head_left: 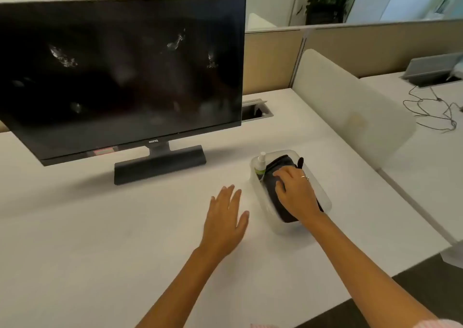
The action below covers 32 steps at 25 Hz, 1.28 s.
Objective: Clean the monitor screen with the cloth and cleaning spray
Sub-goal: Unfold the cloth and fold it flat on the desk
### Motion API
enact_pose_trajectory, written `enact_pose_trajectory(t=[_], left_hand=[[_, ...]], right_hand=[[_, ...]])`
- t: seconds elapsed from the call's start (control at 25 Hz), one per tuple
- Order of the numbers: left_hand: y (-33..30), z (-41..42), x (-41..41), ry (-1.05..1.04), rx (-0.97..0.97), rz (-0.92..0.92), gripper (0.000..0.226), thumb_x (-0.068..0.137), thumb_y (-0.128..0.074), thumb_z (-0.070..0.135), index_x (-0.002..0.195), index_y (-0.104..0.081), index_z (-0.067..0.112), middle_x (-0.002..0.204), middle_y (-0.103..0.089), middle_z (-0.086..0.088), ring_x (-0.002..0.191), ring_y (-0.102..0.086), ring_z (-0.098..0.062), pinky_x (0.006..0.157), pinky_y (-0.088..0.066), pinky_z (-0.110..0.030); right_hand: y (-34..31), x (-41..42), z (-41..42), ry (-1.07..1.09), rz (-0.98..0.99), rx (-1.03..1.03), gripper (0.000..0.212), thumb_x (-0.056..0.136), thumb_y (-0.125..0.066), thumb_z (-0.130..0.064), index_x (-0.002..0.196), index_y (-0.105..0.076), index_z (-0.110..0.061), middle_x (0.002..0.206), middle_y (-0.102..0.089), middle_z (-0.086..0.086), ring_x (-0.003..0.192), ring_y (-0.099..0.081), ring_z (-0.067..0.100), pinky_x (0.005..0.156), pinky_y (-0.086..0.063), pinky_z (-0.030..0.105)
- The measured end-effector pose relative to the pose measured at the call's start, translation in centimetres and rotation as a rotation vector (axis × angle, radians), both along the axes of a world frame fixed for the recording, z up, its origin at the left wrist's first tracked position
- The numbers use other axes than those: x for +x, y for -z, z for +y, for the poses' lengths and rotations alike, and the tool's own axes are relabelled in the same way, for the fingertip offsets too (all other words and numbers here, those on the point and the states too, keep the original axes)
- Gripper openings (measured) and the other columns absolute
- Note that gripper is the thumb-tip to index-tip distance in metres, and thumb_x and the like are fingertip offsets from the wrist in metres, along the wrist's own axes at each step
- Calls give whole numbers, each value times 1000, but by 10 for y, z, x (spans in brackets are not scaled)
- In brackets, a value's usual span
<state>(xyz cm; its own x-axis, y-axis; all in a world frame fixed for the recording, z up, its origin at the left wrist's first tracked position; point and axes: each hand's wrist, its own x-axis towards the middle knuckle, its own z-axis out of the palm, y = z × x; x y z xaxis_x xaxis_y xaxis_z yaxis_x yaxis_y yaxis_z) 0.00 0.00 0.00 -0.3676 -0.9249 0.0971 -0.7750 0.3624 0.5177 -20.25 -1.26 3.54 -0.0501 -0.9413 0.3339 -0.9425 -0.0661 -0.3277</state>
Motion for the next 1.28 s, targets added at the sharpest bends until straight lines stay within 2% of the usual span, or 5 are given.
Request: enact_pose_trajectory(t=[0.28,0.52,0.76,1.16,1.28], left_hand=[[3,3,-77,84,-22,18,59,94,-16,50,146,2,28,150,17,15,137,24,-4,113,14,-30],[12,7,-85,7,-48,2,54,93,-14,46,142,3,33,152,8,14,142,12,-8,114,9,-37],[21,9,-88,-50,-57,68,52,95,-22,42,144,-7,35,152,1,18,141,5,-1,113,4,-28],[6,9,-85,-21,20,22,52,87,-9,63,137,-9,50,145,11,31,136,15,8,108,14,-17],[-18,10,-83,-71,95,251,40,87,-23,62,126,-14,61,142,-10,38,132,-7,18,111,-4,-11]], right_hand=[[12,-22,-17,150,267,376,56,92,-45,-47,138,-35,-17,139,-40,14,118,-46,32,85,-49,34],[25,-13,-24,116,264,624,73,88,-51,-51,147,-13,-28,150,-10,17,133,-22,45,96,-46,46],[25,-30,-30,83,136,483,50,88,-59,-35,133,-40,-24,139,-33,14,116,-47,32,86,-50,32],[-24,-45,-16,160,-74,137,56,87,-59,-41,137,-41,-24,131,-45,11,112,-52,28,89,-50,37],[-51,-48,-12,76,-148,31,58,83,-64,-38,135,-46,-21,130,-50,14,110,-55,32,89,-50,42]])
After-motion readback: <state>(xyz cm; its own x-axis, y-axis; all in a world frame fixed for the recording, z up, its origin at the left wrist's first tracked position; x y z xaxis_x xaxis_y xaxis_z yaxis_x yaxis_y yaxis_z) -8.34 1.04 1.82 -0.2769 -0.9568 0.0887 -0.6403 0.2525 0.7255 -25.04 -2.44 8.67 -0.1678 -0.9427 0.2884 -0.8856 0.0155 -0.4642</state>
